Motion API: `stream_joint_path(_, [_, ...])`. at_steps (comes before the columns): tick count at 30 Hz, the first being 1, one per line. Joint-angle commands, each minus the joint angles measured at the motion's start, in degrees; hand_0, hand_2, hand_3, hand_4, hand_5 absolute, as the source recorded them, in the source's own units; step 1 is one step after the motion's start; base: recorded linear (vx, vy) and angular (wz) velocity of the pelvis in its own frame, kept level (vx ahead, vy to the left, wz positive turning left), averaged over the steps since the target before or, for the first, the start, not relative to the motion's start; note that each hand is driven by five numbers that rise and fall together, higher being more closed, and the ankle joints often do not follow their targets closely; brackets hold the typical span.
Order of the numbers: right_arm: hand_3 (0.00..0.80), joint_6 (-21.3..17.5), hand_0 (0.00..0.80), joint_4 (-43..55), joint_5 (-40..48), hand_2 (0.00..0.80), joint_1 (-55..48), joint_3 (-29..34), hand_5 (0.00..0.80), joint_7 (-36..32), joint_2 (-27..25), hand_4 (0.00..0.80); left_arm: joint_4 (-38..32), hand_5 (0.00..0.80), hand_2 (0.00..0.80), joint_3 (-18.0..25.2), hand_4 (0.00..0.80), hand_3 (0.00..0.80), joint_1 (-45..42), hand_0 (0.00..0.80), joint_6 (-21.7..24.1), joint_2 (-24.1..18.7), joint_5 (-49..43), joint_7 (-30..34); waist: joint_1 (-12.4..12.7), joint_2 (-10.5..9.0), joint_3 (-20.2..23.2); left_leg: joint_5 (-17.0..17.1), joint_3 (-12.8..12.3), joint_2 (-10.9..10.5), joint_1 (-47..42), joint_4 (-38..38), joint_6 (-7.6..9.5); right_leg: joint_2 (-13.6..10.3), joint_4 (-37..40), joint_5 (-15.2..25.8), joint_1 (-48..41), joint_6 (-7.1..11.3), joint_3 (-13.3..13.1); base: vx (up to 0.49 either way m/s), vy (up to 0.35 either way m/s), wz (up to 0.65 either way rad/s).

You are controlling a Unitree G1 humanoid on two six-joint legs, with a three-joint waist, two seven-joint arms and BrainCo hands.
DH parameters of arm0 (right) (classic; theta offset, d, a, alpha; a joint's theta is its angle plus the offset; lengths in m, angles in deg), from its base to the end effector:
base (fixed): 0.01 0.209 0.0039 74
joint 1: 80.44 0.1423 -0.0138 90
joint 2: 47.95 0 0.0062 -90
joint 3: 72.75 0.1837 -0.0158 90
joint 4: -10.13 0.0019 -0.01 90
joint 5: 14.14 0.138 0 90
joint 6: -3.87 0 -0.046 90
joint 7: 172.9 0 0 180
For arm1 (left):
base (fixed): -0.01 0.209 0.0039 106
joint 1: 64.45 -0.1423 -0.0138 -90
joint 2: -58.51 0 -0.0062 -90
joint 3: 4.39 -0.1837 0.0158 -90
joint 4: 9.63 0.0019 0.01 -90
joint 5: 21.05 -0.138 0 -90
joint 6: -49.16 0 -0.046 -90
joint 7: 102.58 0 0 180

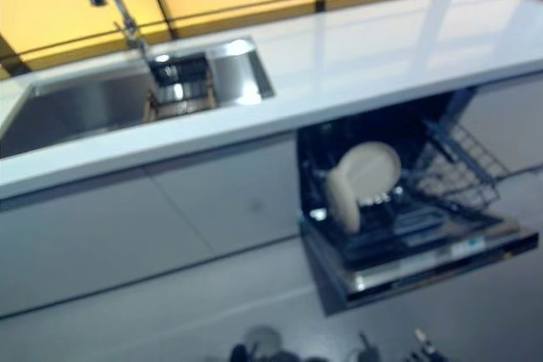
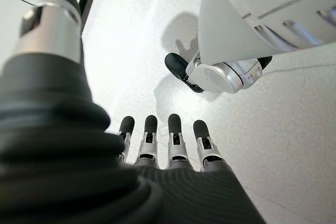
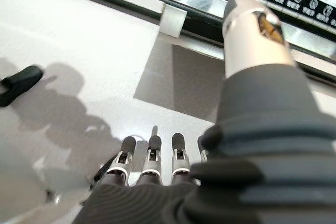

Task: Take plates into dishwasher

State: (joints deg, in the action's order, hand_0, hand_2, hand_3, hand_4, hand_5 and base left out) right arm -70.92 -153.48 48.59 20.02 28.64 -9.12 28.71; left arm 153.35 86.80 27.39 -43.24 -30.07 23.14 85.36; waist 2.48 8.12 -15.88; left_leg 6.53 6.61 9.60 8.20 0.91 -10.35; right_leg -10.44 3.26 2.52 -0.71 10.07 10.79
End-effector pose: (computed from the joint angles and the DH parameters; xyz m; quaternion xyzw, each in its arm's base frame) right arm 0.1225 -0.3210 -0.0626 0.4258 0.3418 -0.2841 0.7881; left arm 0.0747 0.2391 -0.1123 -0.2552 0.5028 0.2334 0.7922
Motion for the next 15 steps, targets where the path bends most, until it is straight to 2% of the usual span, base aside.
stream_joint_path(1, [0.000,-2.3,0.000,2.0,6.7,0.000,4.1,3.3,0.000,0.1,-0.3,0.000,1.9,0.000,0.000,-1.2,0.000,0.000,3.2,0.000,1.8,-1.2,3.5,1.1,1.2,-1.83,-4.2,-0.7,-0.6,-1.9,1.4,-4.6,3.62,-1.0,-15.9,-7.7,5.7,-6.98,0.5,-0.099,0.092,0.10])
stream_joint_path(7, [0.000,-3.1,0.000,4.3,13.8,0.000,7.7,4.5,0.000,-0.5,0.1,0.000,1.4,0.000,0.000,-1.3,0.000,0.000,2.9,0.000,2.4,-0.3,6.5,1.8,1.3,-0.01,-6.3,-2.5,-0.3,-3.0,4.5,-11.3,4.09,-3.0,-23.1,-10.2,8.6,-8.02,-0.9,-0.036,0.092,0.15])
stream_joint_path(15, [0.000,-4.5,0.000,8.5,17.2,0.000,11.1,5.1,0.000,-1.0,0.7,0.000,0.5,0.000,0.000,-2.7,0.000,0.000,1.4,0.000,2.0,1.1,6.8,1.9,2.1,0.11,-6.3,-4.6,-0.4,-4.1,4.9,-16.2,4.41,-4.4,-27.4,-11.9,8.0,-8.61,-0.4,0.047,0.081,0.13])
